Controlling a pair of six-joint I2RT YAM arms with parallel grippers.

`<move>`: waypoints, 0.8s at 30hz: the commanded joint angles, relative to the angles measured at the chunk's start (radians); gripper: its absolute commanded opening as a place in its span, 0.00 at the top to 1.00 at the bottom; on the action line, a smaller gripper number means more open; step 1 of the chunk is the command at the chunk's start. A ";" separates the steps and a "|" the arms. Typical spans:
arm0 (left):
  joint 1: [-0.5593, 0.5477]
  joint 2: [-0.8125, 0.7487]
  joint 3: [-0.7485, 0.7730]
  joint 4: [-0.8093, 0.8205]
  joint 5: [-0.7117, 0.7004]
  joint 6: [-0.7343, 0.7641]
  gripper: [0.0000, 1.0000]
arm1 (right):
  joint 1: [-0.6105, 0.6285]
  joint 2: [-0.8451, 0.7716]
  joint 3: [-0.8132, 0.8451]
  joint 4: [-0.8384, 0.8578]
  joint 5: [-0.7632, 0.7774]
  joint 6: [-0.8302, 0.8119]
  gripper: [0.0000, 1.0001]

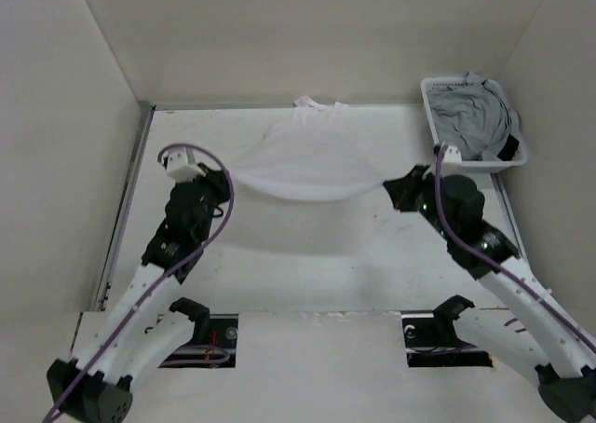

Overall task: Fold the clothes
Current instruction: Flatten the tank top out, then fold the tank top

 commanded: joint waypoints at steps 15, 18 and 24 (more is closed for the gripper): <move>-0.079 -0.550 -0.207 -0.623 -0.136 -0.300 0.98 | 0.803 -0.316 -0.440 -0.181 0.289 0.557 1.00; -0.044 -0.451 -0.180 -0.492 -0.165 -0.265 0.98 | 0.696 -0.207 -0.351 -0.123 0.304 0.432 1.00; 0.020 -0.020 -0.079 -0.006 -0.147 -0.201 0.98 | 0.211 0.049 -0.179 0.128 0.061 0.163 1.00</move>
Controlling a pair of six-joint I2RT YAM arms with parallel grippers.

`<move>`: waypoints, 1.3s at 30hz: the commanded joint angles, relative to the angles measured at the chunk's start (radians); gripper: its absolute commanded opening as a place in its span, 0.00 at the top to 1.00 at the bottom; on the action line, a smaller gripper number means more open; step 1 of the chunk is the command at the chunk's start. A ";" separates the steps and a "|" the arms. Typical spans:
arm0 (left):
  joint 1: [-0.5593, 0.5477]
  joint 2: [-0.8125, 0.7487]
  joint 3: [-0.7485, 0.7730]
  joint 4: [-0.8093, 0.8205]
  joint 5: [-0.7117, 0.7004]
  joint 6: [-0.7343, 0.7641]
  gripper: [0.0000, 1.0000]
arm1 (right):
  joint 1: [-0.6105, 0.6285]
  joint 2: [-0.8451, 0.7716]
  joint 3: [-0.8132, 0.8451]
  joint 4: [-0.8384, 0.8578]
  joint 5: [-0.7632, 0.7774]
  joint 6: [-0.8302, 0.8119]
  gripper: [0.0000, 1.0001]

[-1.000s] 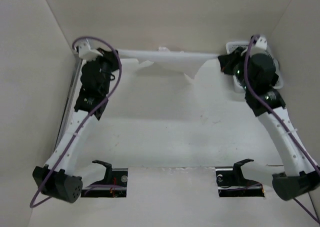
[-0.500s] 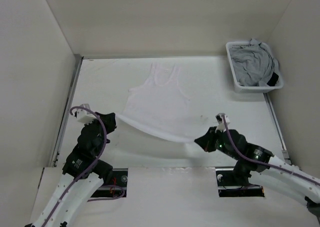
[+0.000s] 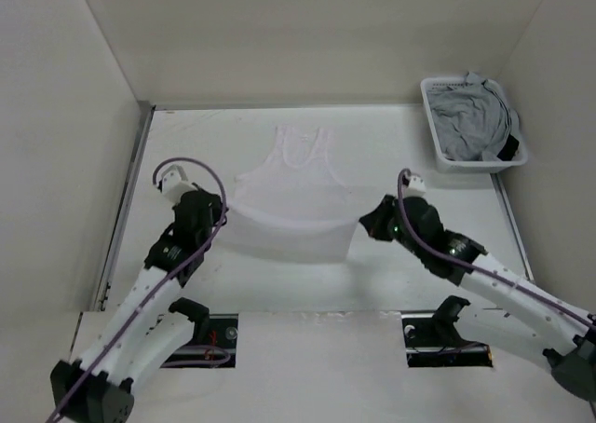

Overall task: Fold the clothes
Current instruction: Fold the tank top

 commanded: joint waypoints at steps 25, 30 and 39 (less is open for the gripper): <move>0.239 1.171 0.687 0.543 0.171 0.005 0.69 | -0.581 1.094 0.800 0.398 -0.354 -0.168 0.59; 0.153 0.852 0.242 0.664 0.127 0.002 0.69 | -0.501 0.862 0.458 0.521 -0.251 -0.119 0.76; 0.188 0.680 -0.096 0.660 0.336 -0.041 0.54 | -0.337 0.567 -0.005 0.645 -0.152 -0.039 0.74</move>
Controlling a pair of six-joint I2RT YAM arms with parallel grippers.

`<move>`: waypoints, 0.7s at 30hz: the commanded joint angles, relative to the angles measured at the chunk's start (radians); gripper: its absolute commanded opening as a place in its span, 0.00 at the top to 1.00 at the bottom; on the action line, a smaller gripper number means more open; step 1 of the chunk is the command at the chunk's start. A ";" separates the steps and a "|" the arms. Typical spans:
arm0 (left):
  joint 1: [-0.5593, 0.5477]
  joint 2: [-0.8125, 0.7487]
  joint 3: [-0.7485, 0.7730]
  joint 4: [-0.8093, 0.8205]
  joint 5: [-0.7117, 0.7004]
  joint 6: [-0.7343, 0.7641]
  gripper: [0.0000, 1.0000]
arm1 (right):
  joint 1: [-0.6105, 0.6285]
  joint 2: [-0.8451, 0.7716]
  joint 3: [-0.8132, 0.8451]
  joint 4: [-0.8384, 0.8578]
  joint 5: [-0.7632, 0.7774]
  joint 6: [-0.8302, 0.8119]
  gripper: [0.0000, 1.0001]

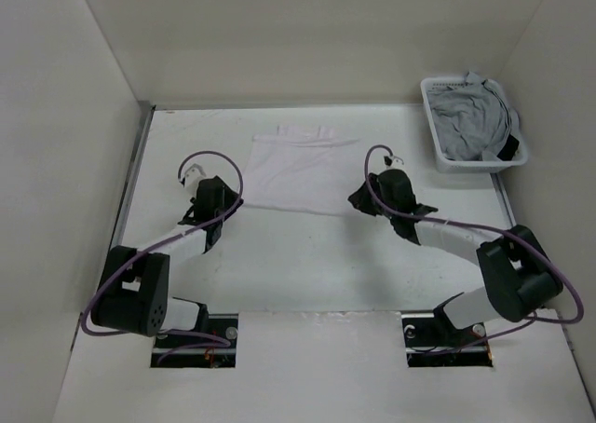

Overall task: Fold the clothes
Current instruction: Fold the tank top

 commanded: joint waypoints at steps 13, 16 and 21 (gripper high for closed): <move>0.071 0.193 -0.001 0.177 0.151 -0.118 0.63 | 0.047 -0.034 -0.259 0.254 0.048 0.136 0.50; 0.073 0.239 0.007 0.220 0.151 -0.133 0.71 | 0.028 0.051 -0.250 0.342 0.025 0.171 0.49; 0.076 0.259 -0.002 0.240 0.147 -0.143 0.87 | 0.013 0.150 -0.241 0.435 -0.009 0.227 0.55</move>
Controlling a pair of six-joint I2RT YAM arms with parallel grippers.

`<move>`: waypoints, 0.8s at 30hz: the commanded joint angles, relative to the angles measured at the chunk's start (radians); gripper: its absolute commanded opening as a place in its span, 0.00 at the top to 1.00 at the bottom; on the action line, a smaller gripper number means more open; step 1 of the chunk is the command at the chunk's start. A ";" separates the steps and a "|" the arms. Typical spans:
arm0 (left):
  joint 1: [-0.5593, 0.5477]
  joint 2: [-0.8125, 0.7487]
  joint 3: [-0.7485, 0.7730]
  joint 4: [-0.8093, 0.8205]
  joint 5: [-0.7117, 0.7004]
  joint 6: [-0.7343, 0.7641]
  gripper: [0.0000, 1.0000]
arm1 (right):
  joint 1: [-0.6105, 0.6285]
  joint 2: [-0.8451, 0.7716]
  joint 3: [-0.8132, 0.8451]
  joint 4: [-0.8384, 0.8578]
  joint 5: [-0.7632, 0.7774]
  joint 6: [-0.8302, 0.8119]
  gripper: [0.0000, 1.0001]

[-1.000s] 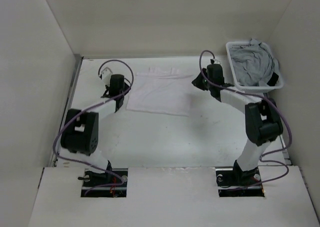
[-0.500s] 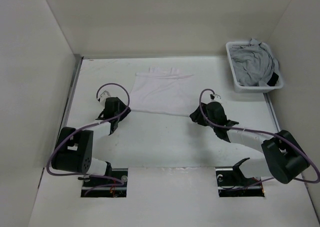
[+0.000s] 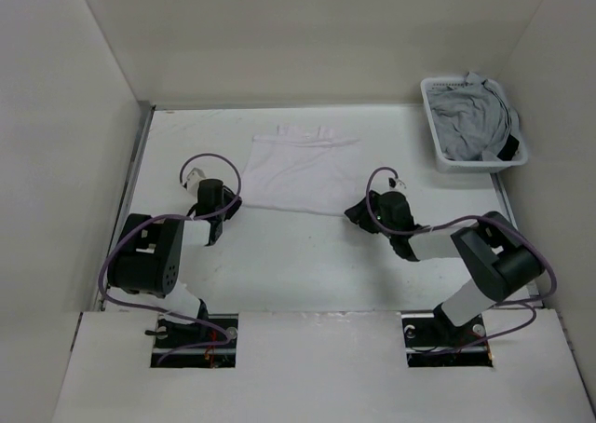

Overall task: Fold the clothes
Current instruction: Fold the tank top

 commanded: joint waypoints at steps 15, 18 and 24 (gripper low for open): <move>-0.021 -0.240 -0.053 -0.034 -0.030 -0.005 0.97 | -0.035 0.008 -0.009 0.152 -0.055 0.078 0.98; -0.050 -0.482 -0.057 -0.175 -0.038 0.038 0.97 | -0.001 -0.236 -0.065 0.024 -0.041 0.038 0.98; -0.124 -0.993 0.058 -0.598 -0.112 0.133 0.97 | 0.135 -0.900 -0.031 -0.566 0.106 -0.075 0.97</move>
